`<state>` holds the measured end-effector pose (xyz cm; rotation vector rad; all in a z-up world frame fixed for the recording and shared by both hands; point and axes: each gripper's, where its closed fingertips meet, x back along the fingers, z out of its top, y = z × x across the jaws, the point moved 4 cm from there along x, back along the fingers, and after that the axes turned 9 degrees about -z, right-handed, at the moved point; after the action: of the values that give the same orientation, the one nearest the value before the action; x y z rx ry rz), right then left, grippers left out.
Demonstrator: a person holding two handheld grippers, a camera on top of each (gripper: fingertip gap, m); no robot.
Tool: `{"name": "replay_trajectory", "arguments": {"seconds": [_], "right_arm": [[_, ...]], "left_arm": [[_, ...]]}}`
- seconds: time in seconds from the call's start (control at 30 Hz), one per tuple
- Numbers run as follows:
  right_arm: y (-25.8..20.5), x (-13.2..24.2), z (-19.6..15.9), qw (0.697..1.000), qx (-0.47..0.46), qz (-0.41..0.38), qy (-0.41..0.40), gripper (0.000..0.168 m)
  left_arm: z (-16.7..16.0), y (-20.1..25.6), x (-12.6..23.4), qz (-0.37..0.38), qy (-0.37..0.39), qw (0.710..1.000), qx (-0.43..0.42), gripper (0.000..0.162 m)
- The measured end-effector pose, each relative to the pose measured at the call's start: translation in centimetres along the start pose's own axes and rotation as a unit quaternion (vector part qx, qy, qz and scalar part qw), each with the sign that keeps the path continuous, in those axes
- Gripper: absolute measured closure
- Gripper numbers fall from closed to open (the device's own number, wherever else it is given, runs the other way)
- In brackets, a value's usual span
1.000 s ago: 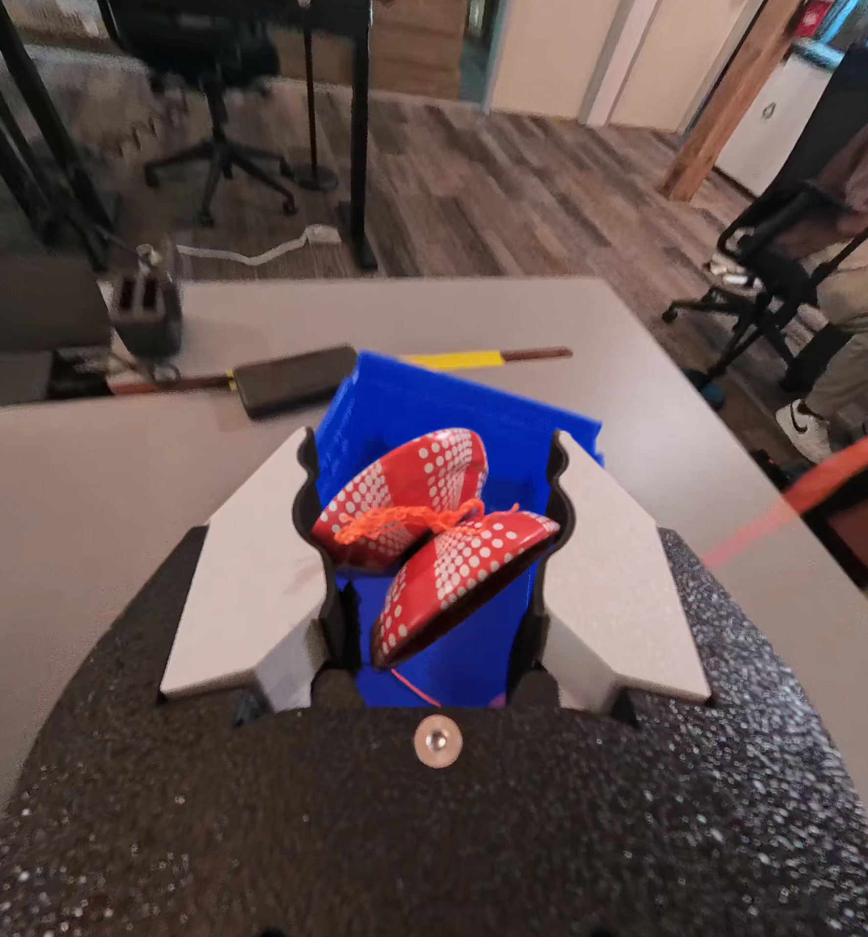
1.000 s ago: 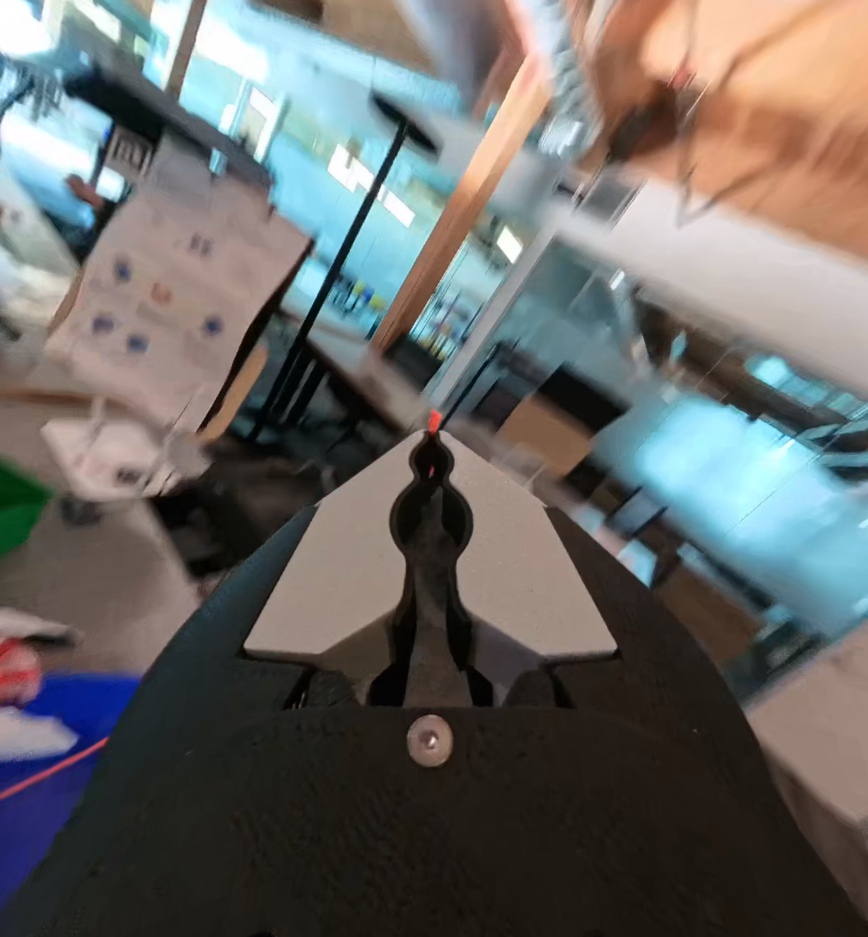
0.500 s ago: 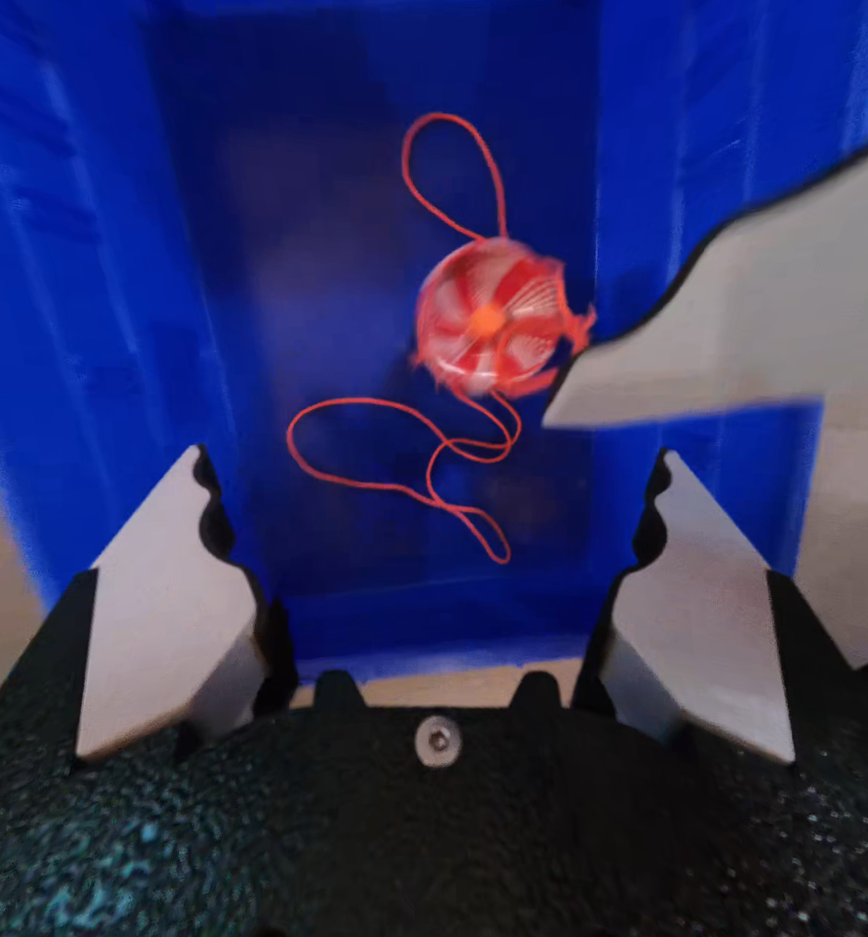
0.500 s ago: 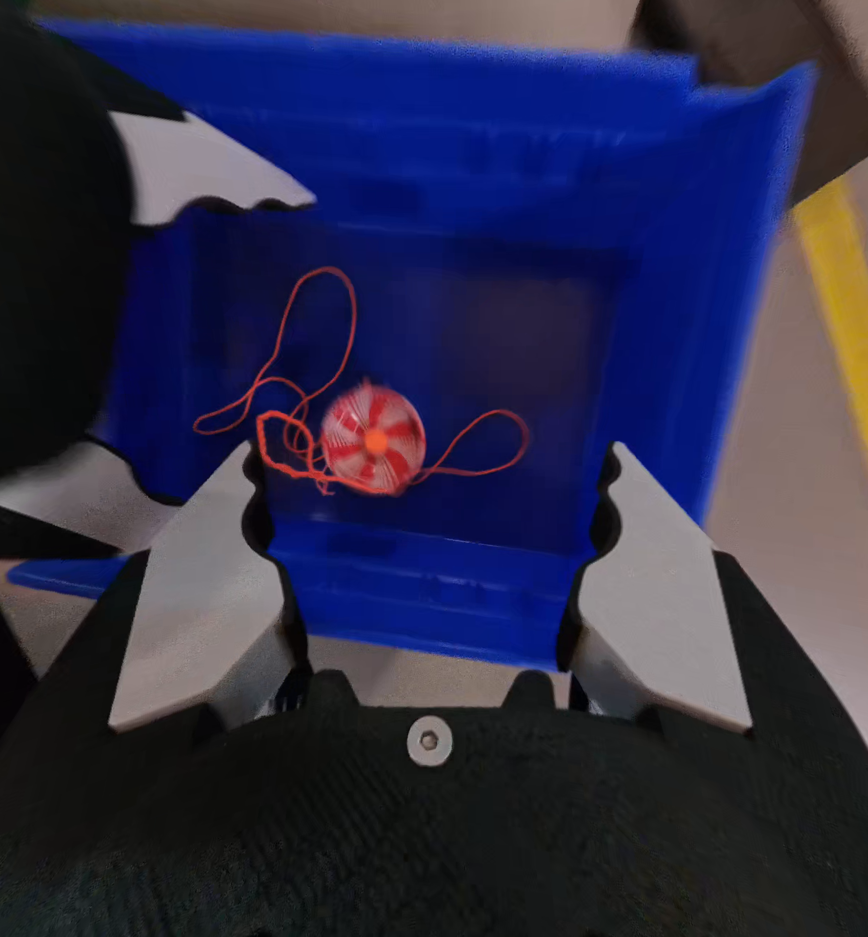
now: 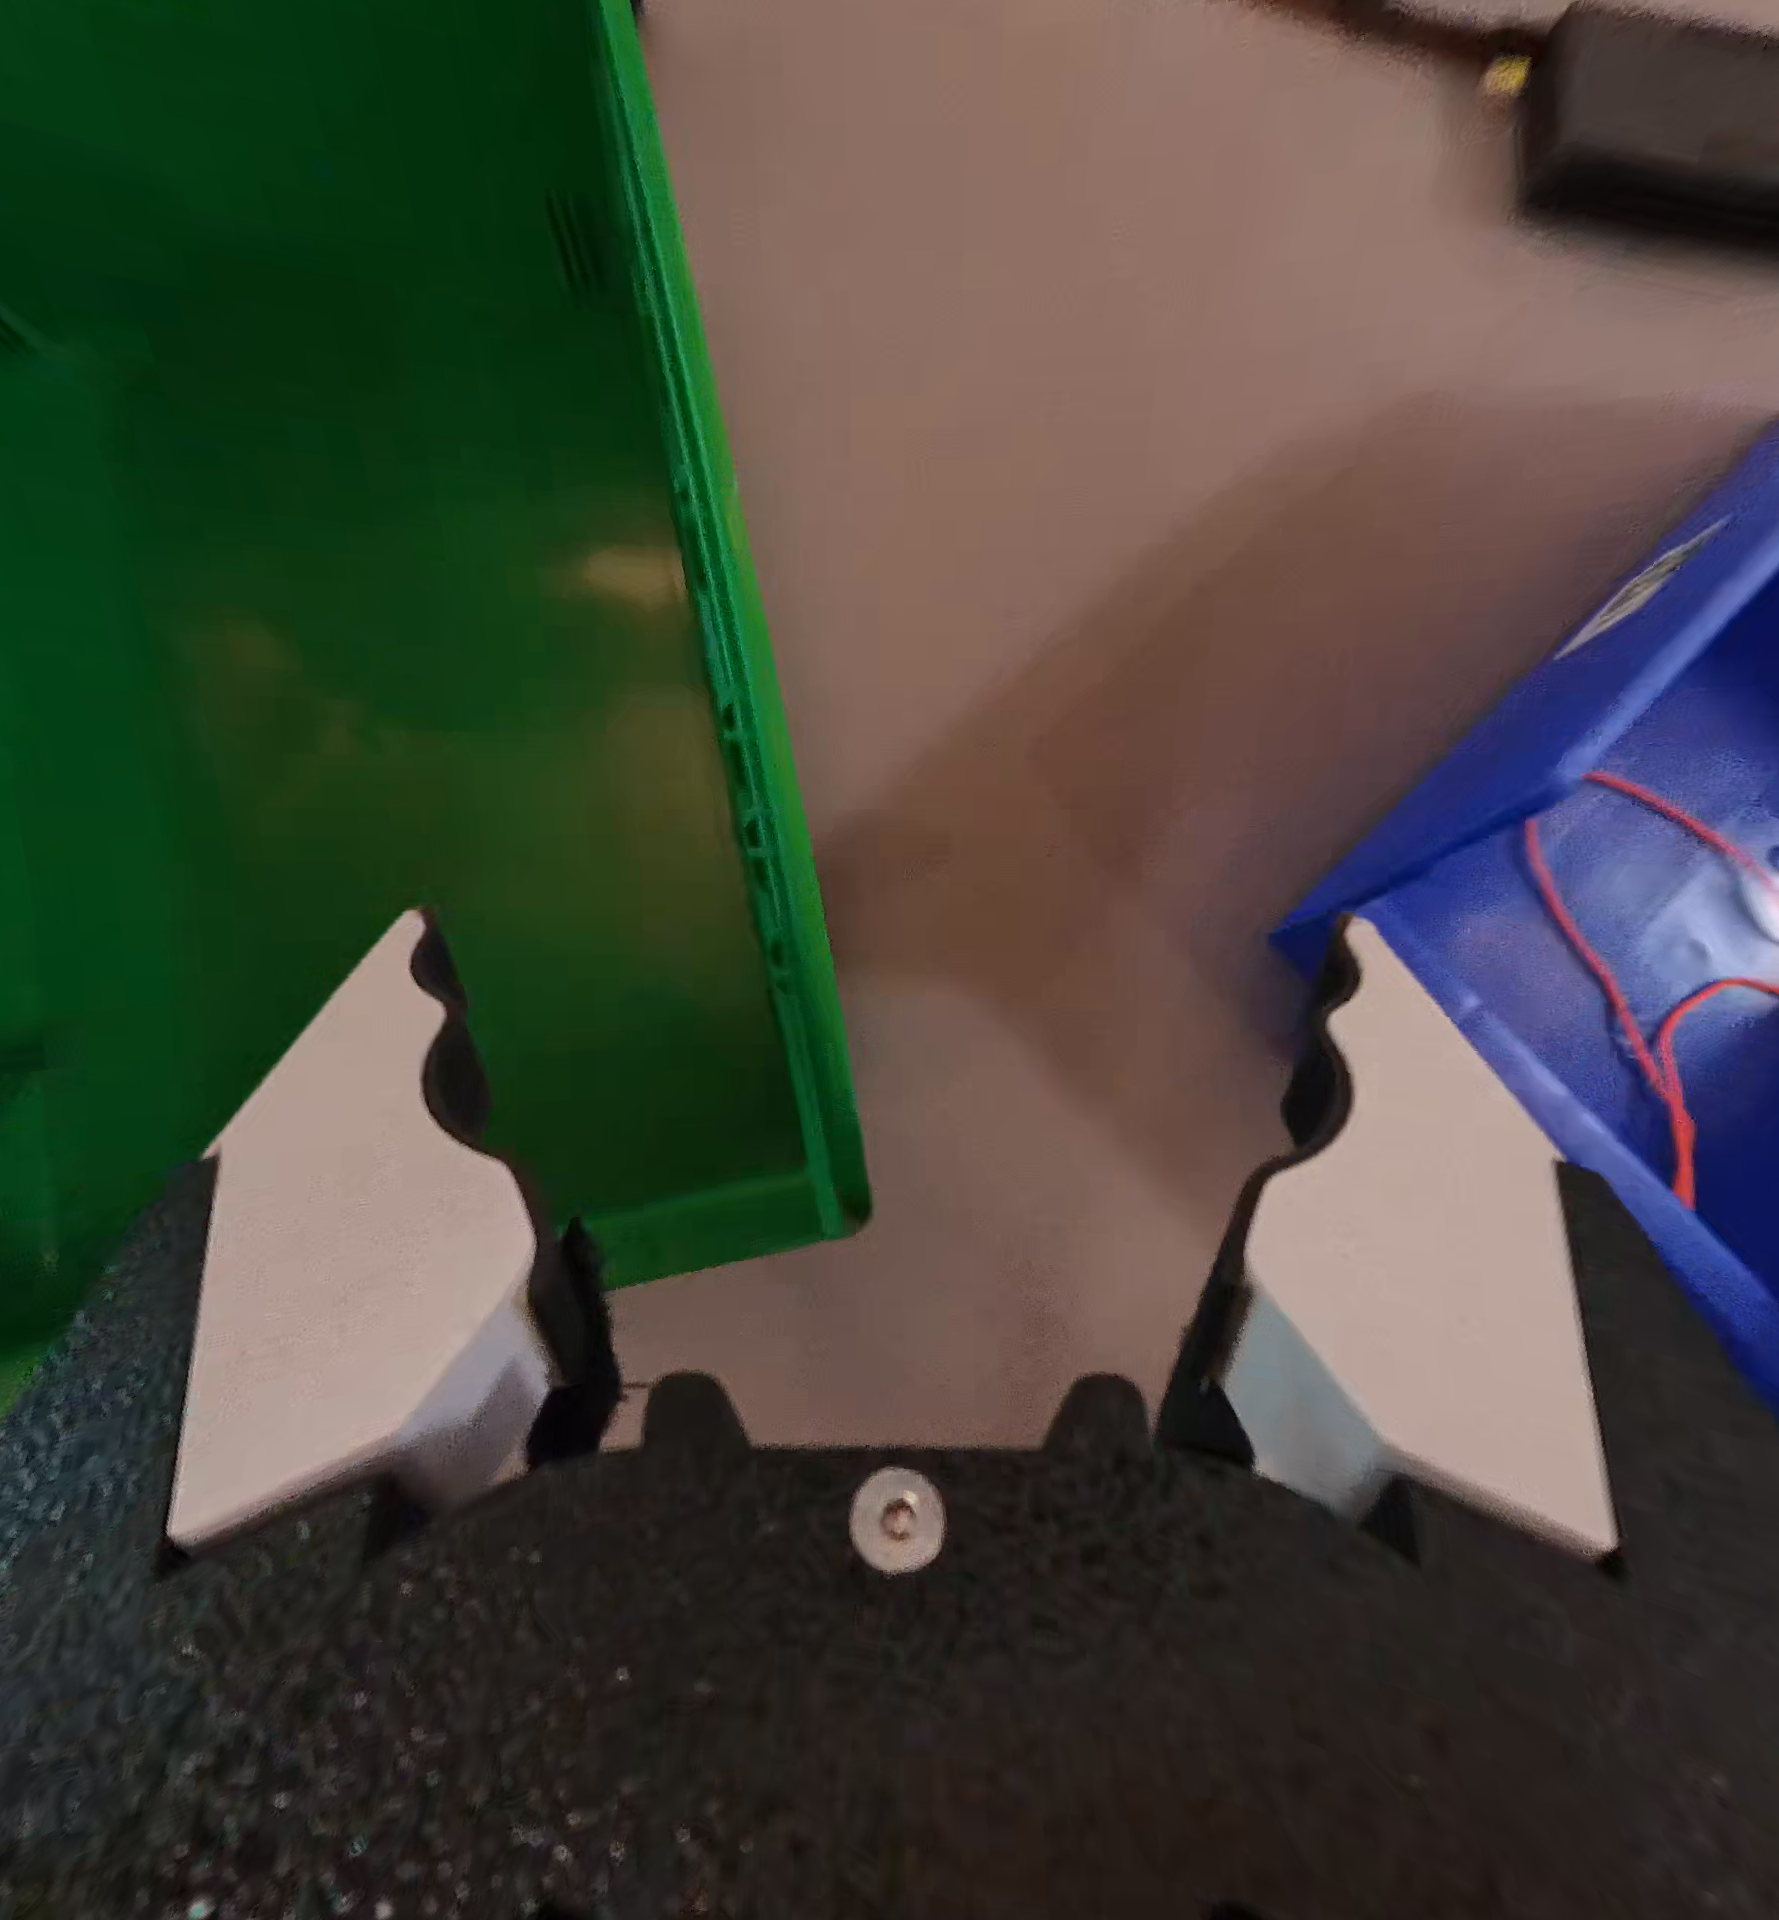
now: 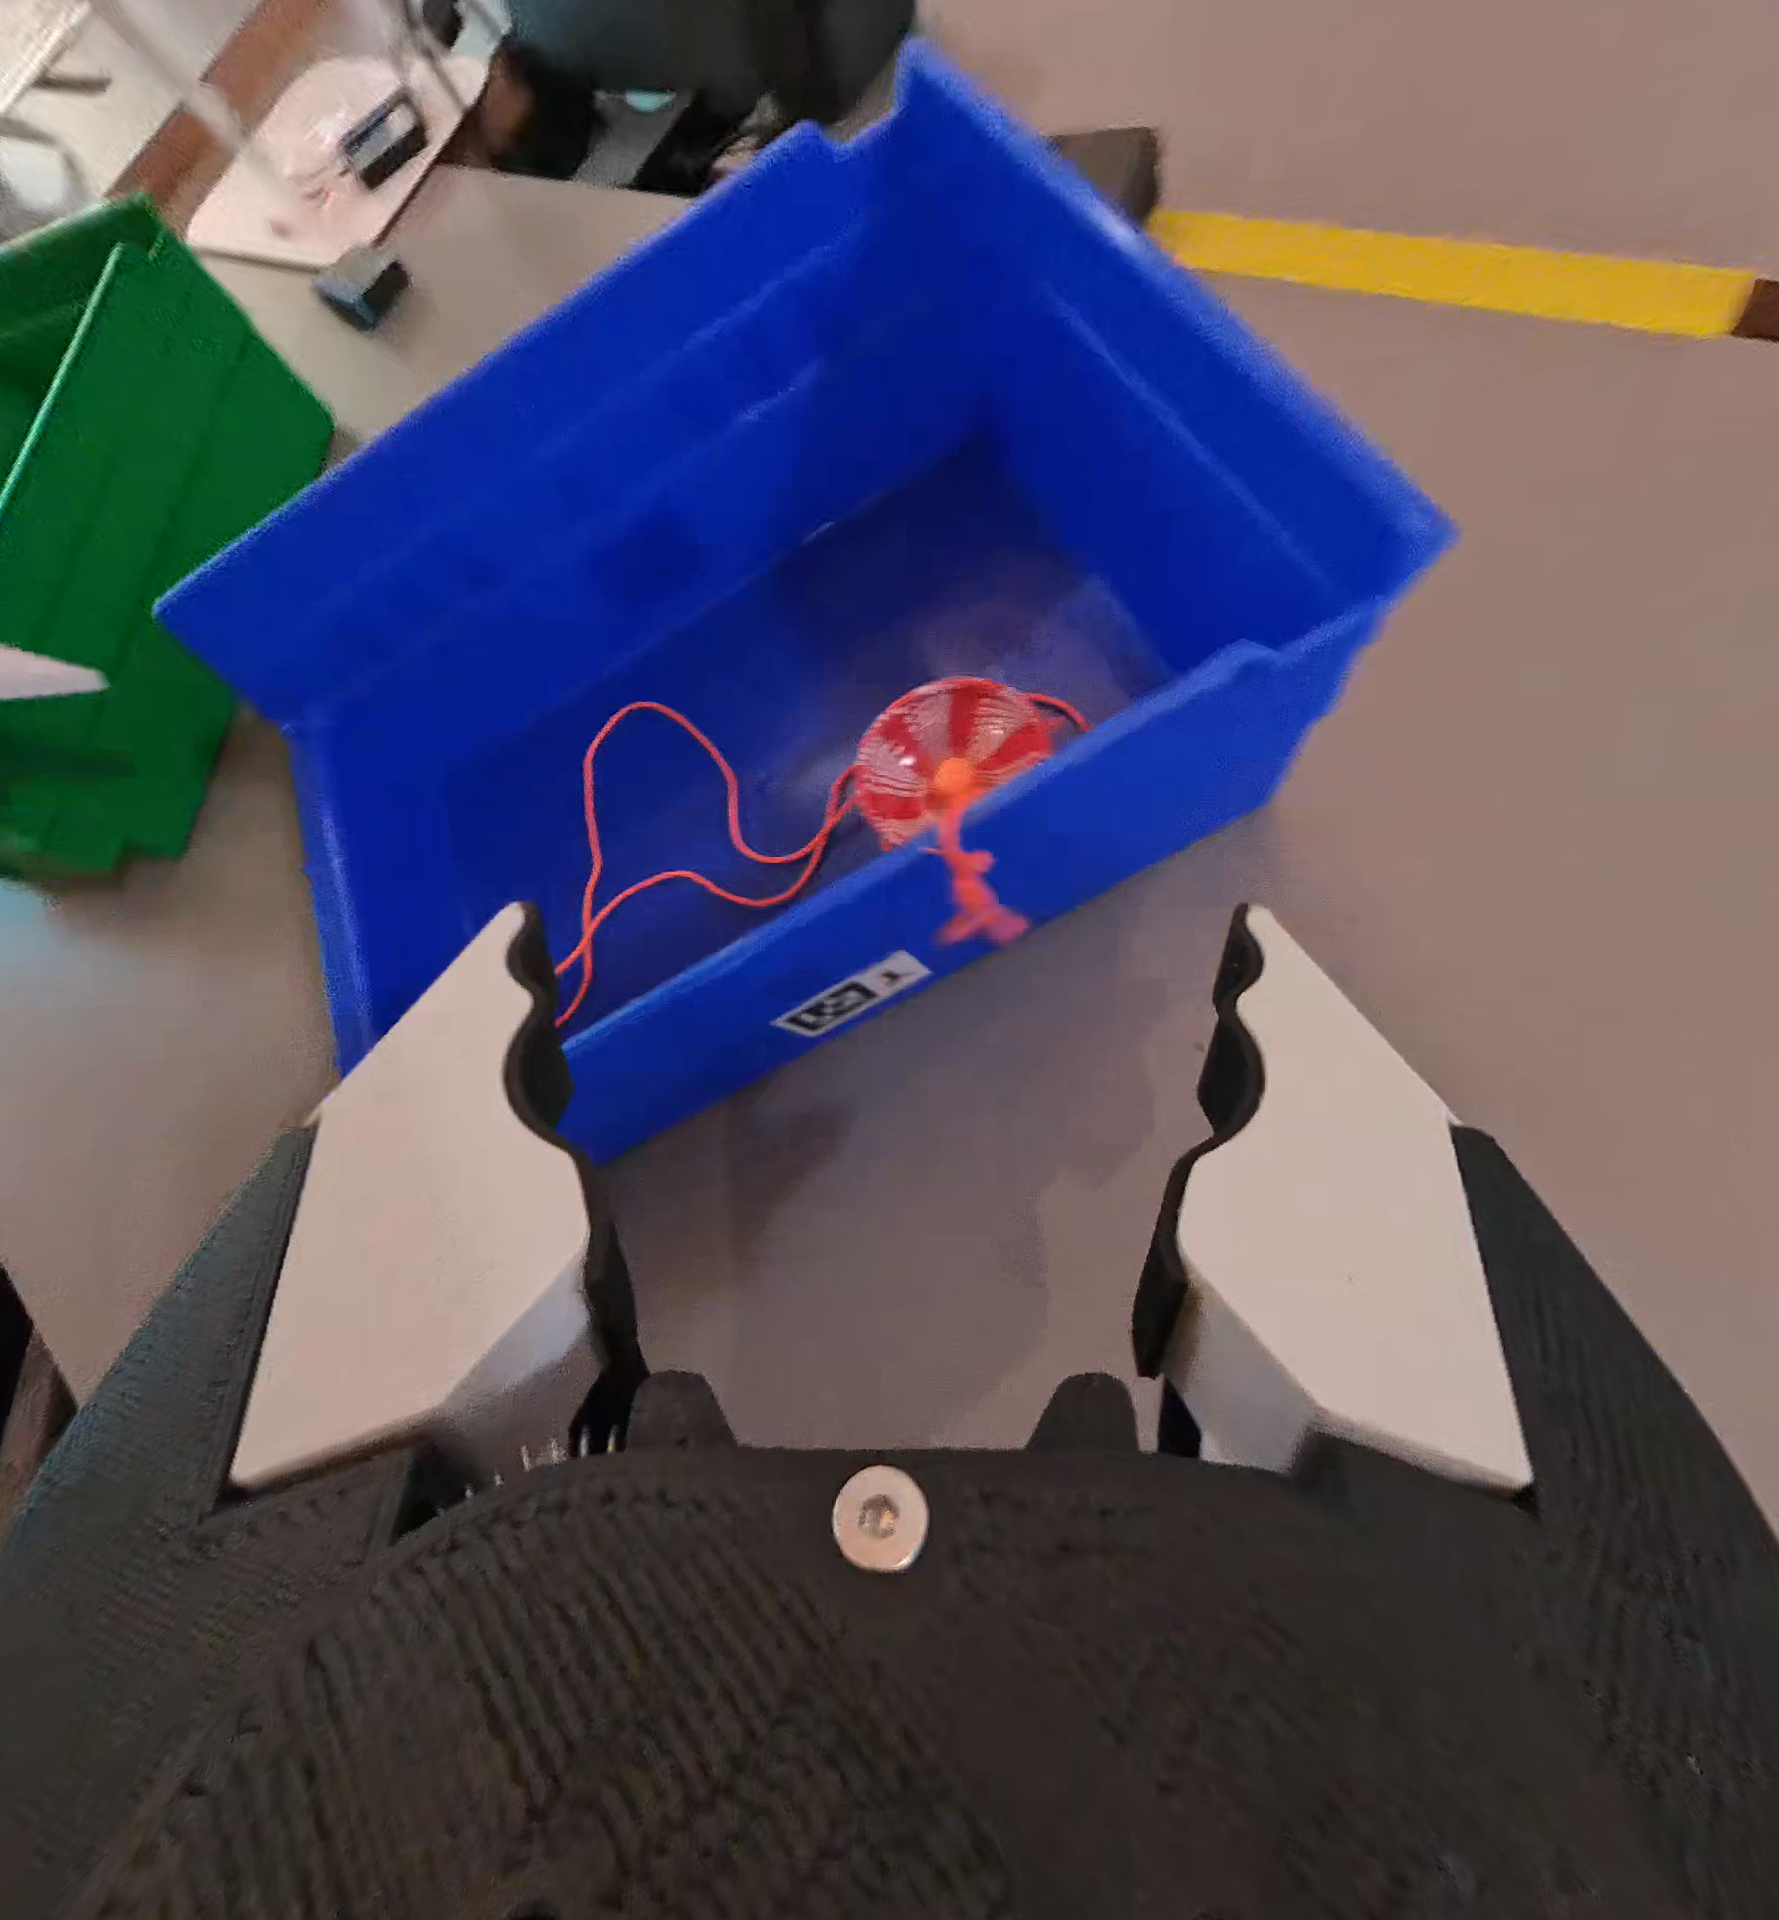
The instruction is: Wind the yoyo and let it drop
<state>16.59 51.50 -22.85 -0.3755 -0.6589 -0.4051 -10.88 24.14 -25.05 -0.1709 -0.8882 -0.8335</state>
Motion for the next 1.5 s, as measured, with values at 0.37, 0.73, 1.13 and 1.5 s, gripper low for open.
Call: {"name": "replay_trajectory", "arguments": {"seconds": [0.37, 0.73, 1.13, 1.5], "right_arm": [[-3.9, -0.1, 8.3, 0.956, 0.279, 0.058, 0.07, 0.037], [2.6, 0.8, 4.6, 0.996, 0.001, 0.084, -0.03, 0.052], [-4.3, -2.1, -2.5, 1.0, 0.009, -0.007, 0.008, 0.08], [-8.6, -5.1, 0.1, 0.999, 0.038, 0.0, 0.016, 0.132]], "left_arm": [[2.0, 9.7, 1.1, -0.103, 0.08, 0.988, -0.086, 0.013], [2.4, 9.3, 3.2, 0.082, 0.091, 0.976, -0.179, 0.013], [-1.7, -0.8, -1.9, -0.011, -0.033, 0.999, 0.012, 0.121], [-4.9, 0.3, 11.3, 0.101, 0.137, 0.98, -0.1, 0.156]]}}
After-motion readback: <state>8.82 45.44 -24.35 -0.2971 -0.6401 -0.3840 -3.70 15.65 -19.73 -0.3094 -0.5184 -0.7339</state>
